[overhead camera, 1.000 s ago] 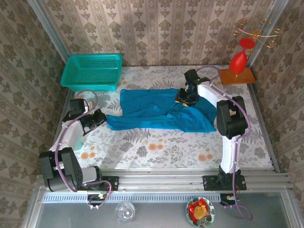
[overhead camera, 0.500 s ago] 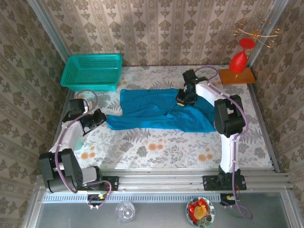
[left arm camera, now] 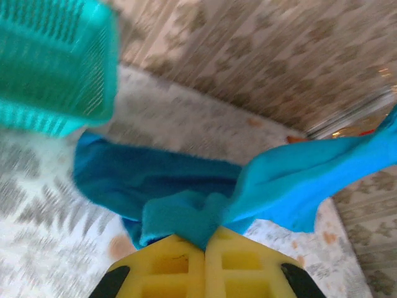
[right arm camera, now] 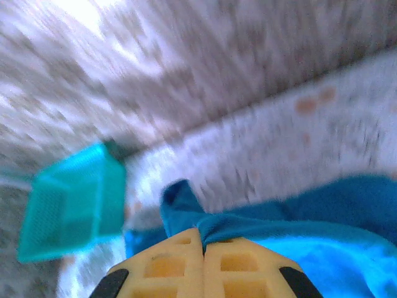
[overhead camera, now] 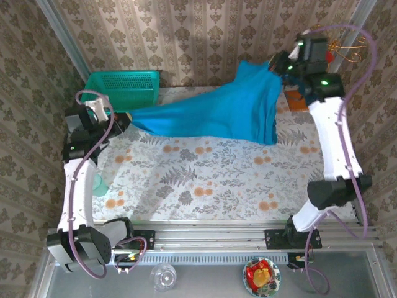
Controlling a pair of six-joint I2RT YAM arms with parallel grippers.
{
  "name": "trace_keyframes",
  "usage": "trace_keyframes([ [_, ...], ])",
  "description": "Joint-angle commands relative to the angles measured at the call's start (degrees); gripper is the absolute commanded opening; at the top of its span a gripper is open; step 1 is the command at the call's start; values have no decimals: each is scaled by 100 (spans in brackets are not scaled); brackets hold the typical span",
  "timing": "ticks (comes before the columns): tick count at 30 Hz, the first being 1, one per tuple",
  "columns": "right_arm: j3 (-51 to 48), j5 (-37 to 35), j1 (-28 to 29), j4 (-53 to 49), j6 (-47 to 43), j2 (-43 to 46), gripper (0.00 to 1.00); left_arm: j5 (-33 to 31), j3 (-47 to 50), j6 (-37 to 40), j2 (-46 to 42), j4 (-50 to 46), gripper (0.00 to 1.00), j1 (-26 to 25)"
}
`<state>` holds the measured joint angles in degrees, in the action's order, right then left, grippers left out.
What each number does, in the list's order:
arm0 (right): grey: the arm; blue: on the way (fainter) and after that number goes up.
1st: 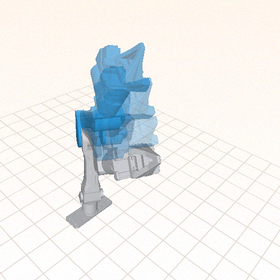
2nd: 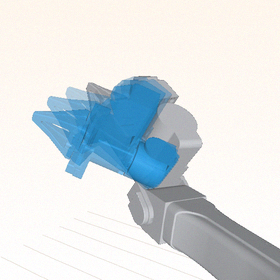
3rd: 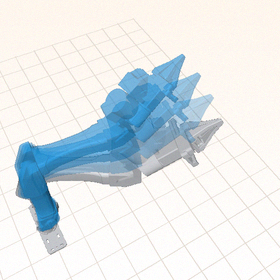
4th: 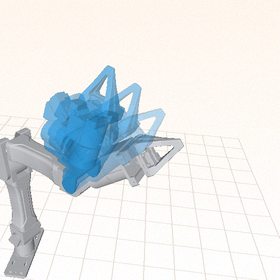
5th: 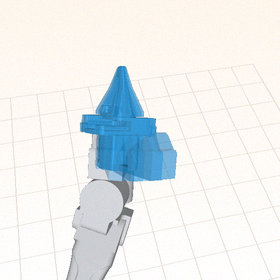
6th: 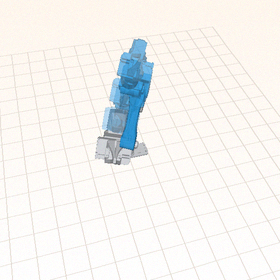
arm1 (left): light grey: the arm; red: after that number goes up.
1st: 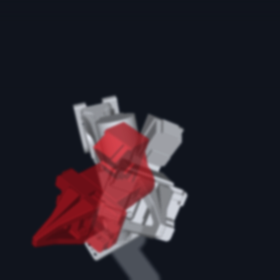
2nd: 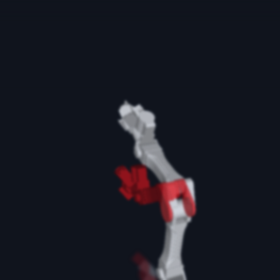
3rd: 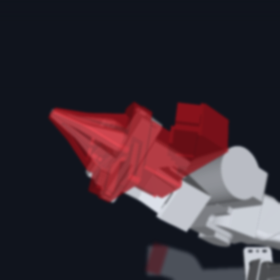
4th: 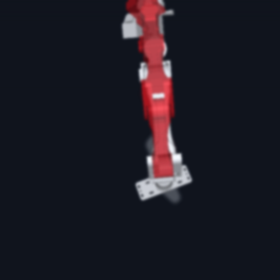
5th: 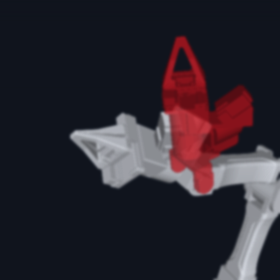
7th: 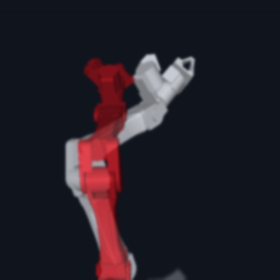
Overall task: Fold the inside-out t-shirt
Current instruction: Turn over the T-shirt at the center of the table.
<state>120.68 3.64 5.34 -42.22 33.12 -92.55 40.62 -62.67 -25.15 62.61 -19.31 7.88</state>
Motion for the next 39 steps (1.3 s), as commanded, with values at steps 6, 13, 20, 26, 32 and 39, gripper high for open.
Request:
trace_keyframes([
  [6,1824,-1493,-78,163,-1119,765,0,1159,11,-920,24,2188,0,14],
  [13,2334,-1838,-83,81,-1390,976,0,1586,-1050,-1569,352,3218,0,12],
  [20,942,-1877,-86,445,-1147,1539,0,1388,-4173,-1301,846,2013,0,630],
  [26,945,-2164,-96,571,-1345,1861,0,1151,-3922,-1098,657,2052,0,645],
  [32,482,-2149,-94,908,-1374,2583,0,1316,-3494,-923,-4,2470,0,645],
  [39,-1019,-2858,-95,2061,-1753,4055,0,1447,-3099,-250,-1024,2243,0,646],
])
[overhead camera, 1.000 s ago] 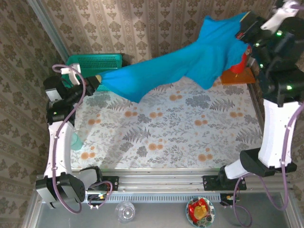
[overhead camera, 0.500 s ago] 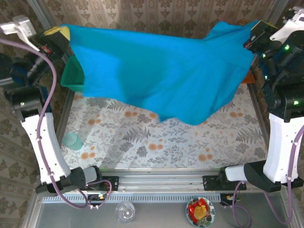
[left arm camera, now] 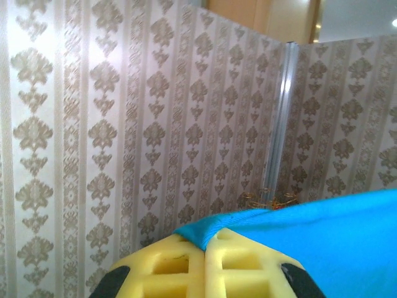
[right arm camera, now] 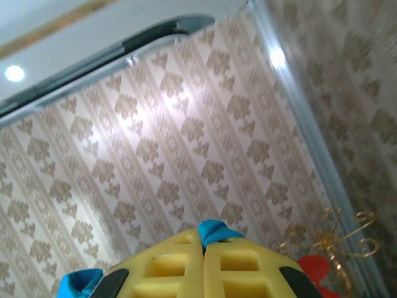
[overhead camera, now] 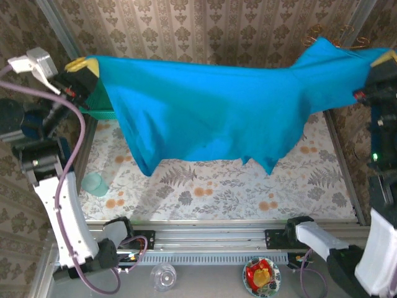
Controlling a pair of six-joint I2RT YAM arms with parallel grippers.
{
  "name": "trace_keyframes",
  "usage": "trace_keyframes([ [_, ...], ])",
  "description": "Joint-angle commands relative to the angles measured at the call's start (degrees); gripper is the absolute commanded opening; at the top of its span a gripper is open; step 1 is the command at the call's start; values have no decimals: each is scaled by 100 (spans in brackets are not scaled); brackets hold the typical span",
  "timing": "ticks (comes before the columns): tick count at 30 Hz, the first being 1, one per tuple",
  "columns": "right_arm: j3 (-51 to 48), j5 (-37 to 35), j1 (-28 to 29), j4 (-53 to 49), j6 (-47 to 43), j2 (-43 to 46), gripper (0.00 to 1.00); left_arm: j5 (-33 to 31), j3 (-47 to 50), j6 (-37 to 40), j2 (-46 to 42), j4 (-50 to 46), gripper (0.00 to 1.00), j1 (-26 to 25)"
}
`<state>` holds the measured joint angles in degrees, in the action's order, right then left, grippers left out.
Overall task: Fold the inside-out t-shirt
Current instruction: Turn over the T-shirt at the center of the table.
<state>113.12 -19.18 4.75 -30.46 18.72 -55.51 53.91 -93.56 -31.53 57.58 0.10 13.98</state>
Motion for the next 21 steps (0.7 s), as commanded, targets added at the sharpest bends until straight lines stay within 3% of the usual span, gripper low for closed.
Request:
trace_keyframes([
  [1,-306,-651,-28,952,-422,464,0,181,-3,438,-618,261,0,35],
  [6,-24,-732,-27,985,-904,485,0,118,-8,497,-847,92,0,37],
  [12,21,-875,-27,1344,-1270,-100,0,150,338,-157,-476,1001,0,26],
  [16,39,-983,-30,1440,-1314,-754,0,124,604,101,-101,981,0,-84],
  [21,-517,-839,-36,1757,-1082,-1370,0,-186,1214,967,520,601,0,-678],
])
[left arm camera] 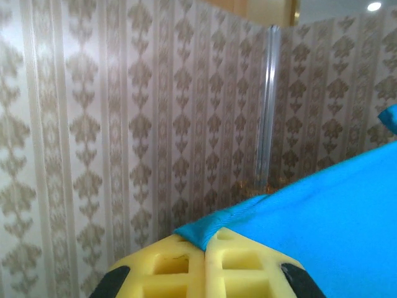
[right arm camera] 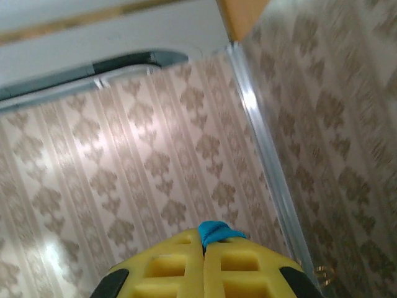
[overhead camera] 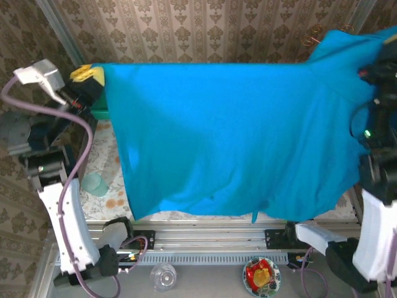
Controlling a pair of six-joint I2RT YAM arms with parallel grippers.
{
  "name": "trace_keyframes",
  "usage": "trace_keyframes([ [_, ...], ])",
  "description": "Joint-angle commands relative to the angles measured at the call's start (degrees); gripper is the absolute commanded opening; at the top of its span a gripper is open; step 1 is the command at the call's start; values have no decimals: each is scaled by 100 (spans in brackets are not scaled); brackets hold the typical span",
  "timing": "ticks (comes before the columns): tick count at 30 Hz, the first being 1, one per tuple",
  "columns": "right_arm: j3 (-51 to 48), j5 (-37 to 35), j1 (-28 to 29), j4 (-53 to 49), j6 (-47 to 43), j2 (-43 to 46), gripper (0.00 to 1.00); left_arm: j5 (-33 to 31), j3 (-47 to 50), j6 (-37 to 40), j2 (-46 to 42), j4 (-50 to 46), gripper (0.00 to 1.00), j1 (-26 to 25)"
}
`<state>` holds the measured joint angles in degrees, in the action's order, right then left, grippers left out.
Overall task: Fold the inside-out t-shirt
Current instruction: Turn over the T-shirt at the center of the table, then smooth out the T-shirt at the center of the table.
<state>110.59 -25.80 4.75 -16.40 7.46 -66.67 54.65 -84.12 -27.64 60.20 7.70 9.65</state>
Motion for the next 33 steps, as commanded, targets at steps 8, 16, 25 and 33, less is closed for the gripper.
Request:
trace_keyframes([
  [8,-1867,264,-58,1159,598,-1672,0,-919,1423,1414,2032,-418,0,-945],
  [16,-331,1019,-209,406,1316,-4539,25,-2867,-727,2377,5109,-1943,19,-1433],
  [25,-130,1928,-220,-1072,1495,-4468,47,-3015,-1068,1981,4856,-2640,42,-1686],
  [33,-1533,2956,-221,-1570,1738,-3819,49,-2732,303,1722,4027,-2979,38,-2389],
])
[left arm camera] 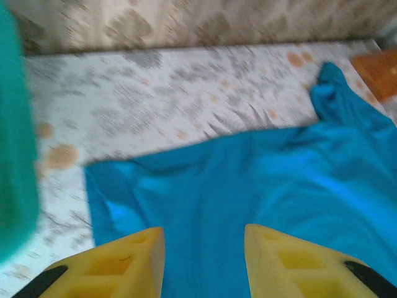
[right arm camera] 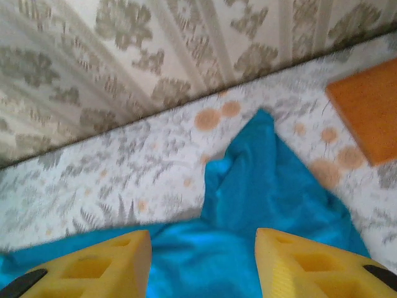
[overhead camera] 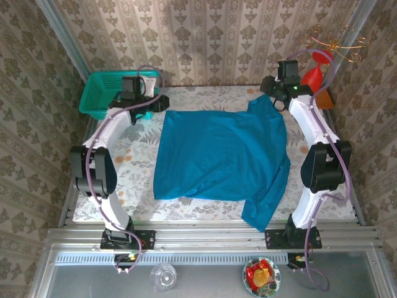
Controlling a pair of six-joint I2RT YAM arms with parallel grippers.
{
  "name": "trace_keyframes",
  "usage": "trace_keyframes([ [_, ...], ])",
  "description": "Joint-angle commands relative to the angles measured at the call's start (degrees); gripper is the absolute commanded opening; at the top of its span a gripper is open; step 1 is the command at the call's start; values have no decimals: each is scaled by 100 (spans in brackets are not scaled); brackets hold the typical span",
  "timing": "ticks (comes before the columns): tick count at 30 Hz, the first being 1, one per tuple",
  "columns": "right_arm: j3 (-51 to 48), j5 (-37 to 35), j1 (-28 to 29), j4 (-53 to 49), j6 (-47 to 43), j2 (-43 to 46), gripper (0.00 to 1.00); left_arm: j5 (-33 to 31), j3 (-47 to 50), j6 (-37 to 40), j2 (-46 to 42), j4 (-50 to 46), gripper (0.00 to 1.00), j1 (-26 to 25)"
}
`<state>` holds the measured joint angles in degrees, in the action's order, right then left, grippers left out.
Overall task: Fold the inside-out t-shirt
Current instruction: Smooth out the T-shirt at the center of the table.
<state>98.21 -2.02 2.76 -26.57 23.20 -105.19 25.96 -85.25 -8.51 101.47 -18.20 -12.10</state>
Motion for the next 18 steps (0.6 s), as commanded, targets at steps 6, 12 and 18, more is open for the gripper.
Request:
trace_keyframes([
  [6,-695,775,-72,-997,-101,-221,62,226,1173,-507,-28,-84,34,-674],
  [12,-1029,1264,-410,-941,103,-733,74,74,1266,-678,813,-27,33,-681],
  [18,-1733,2099,-1058,-159,786,-1008,75,-248,1473,-899,1131,-128,30,-427],
])
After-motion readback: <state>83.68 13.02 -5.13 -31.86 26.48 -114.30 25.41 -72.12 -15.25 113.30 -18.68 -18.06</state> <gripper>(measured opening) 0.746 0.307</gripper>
